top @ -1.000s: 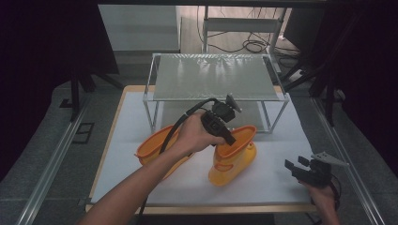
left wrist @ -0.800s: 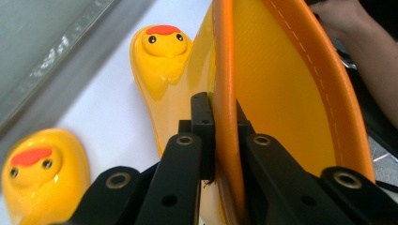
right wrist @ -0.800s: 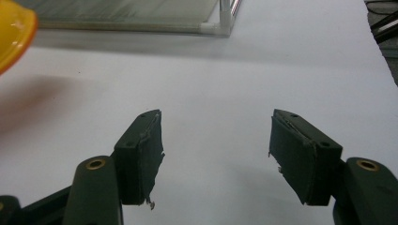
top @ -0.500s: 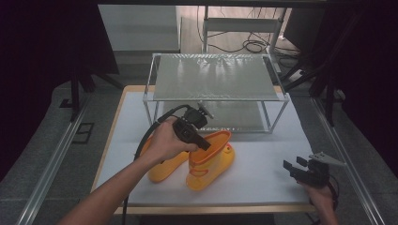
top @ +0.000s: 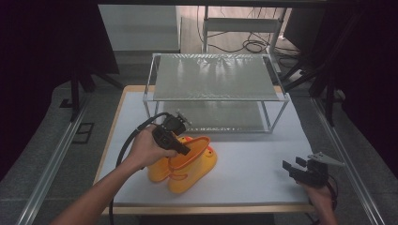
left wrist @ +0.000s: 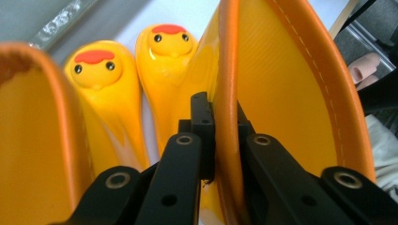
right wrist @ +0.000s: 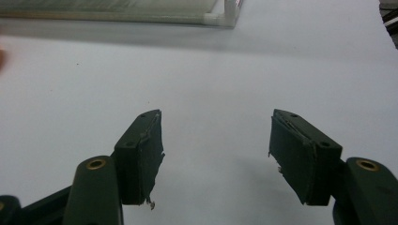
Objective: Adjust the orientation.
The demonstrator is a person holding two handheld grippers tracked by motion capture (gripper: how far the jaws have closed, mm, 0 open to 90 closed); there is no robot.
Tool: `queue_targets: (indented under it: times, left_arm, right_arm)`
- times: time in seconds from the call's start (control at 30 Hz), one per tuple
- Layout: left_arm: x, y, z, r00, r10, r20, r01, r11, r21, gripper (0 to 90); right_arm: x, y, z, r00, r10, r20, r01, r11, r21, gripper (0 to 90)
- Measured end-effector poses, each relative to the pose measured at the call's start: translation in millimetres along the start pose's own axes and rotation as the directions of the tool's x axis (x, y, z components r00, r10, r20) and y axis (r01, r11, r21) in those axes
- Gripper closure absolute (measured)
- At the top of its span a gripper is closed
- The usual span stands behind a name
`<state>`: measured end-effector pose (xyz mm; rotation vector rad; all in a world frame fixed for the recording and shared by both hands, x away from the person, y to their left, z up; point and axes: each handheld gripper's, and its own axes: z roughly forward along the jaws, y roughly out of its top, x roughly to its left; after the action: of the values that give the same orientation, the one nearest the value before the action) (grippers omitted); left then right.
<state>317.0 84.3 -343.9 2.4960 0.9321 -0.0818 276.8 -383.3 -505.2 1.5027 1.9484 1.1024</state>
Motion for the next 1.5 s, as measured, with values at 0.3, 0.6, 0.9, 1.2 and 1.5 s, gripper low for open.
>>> queue_targets:
  times: [0.3,0.6,0.9,1.2,1.5]
  left_arm:
    - [1.3,-15.6,-3.4,0.9964,0.026,-0.081,-0.025,0.9995,0.018,79.7]
    - [5.5,-13.6,-11.3,0.9997,-0.018,-0.017,0.017,0.9986,-0.049,63.4]
    - [10.4,-14.4,-29.6,0.9977,-0.033,0.059,0.04,0.9922,-0.118,58.7]
    - [14.5,-21.1,-48.9,0.9972,-0.044,0.061,0.053,0.9862,-0.157,55.7]
    - [18.7,-28.0,-58.8,0.9963,-0.058,0.063,0.068,0.9823,-0.175,51.5]
  right_arm:
    - [1.9,-0.4,1.3,1.0,-0.002,0.001,0.002,1.0,-0.001,35.0]
    - [0.9,-0.3,0.4,1.0,-0.002,0.004,0.002,1.0,-0.002,34.9]
    - [0.0,0.0,-1.1,1.0,0.0,0.004,0.0,1.0,0.0,34.9]
    - [0.9,0.0,-0.6,1.0,-0.004,0.004,0.004,1.0,0.004,34.9]
    - [1.1,0.8,-0.6,1.0,-0.004,0.003,0.004,1.0,-0.001,34.9]
